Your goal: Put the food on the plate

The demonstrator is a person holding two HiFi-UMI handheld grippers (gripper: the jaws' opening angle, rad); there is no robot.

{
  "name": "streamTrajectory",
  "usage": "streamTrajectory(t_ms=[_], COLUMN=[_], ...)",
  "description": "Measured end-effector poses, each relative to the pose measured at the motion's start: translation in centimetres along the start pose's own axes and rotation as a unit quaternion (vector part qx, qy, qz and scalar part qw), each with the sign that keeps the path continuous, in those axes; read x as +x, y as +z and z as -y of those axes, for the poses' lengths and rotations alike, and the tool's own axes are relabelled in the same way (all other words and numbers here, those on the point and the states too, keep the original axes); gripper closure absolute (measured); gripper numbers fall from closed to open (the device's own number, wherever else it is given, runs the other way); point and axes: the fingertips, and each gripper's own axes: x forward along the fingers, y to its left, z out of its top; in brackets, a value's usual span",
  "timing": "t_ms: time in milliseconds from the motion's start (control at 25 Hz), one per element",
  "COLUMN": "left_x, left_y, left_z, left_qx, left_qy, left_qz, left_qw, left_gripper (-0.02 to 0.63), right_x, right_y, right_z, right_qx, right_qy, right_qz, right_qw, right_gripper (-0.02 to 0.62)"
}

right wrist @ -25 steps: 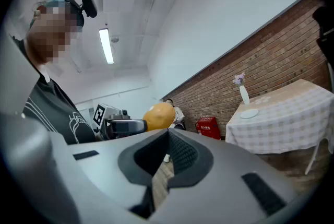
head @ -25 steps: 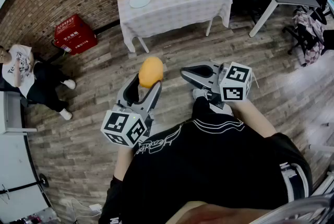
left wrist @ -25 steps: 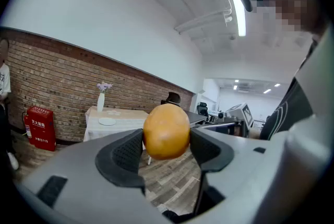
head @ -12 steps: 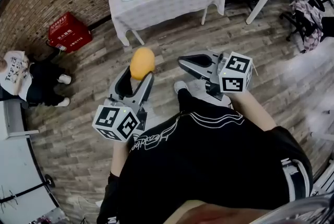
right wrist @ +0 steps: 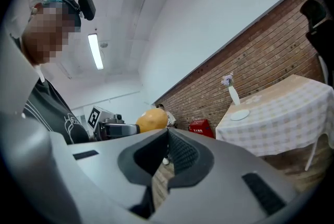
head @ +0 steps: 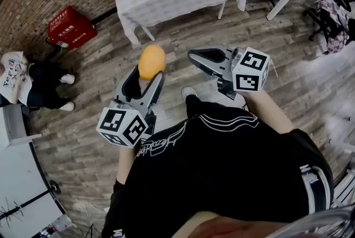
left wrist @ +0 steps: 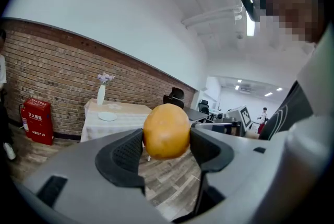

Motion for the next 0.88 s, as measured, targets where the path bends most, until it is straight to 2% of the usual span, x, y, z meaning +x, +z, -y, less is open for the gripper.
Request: streamTrajectory(t_ms=[280, 480, 680, 880], left_x=[5.4, 9.6, 13.0, 14.7], left_y=[3.5, 6.3, 9.7, 11.7], left_z=[-6.6, -11.1, -14.2, -16.0], left_qx=[-0.006, -0.008, -0.001, 0.005], left_qy=[0.002, 0.005, 0.009, 0.013], left_qz=[0.002, 0.001, 0.005, 0.015], left_qw=[1.0, 1.0, 0.9999, 0.9998], left_gripper=[0.327, 0.327, 0.327, 0.327], right_x=[5.2, 8.5, 10.9, 12.3], right_y=[2.5, 5.7, 9.2, 11.2], right_z=[6.9, 11.7, 15.8, 17.8], right_qx=[0.009, 0.006, 0.003, -0.007], right_qy=[0.001, 0.003, 0.008, 0.012], right_qz=[-0.01, -0.007, -0.003, 0.0], right_qw=[1.0, 1.0, 1.0, 1.0], right_gripper=[0.598, 0.598, 0.598, 0.598])
